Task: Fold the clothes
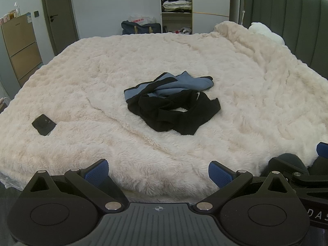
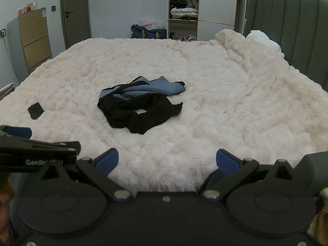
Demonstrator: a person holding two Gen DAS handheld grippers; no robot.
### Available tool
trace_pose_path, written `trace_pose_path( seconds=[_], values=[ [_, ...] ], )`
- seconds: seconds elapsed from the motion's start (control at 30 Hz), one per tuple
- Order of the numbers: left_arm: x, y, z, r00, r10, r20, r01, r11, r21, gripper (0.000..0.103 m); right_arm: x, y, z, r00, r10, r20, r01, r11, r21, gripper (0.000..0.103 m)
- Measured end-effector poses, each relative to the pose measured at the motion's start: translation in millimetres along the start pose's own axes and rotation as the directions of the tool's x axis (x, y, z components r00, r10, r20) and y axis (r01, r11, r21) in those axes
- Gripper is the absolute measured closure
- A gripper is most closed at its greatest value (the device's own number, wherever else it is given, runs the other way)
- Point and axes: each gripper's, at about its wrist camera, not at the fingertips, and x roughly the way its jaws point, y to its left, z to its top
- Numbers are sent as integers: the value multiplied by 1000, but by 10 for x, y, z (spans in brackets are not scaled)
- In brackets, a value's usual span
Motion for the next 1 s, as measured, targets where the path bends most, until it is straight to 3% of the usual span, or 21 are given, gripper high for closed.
trace_pose_path(
  seconds=[1.0],
  values=[
    [29, -20, 11, 1000, 3, -1, -3, 1000, 9, 0, 23, -31, -8, 1000, 4, 0, -4, 1000, -4, 0]
  ],
)
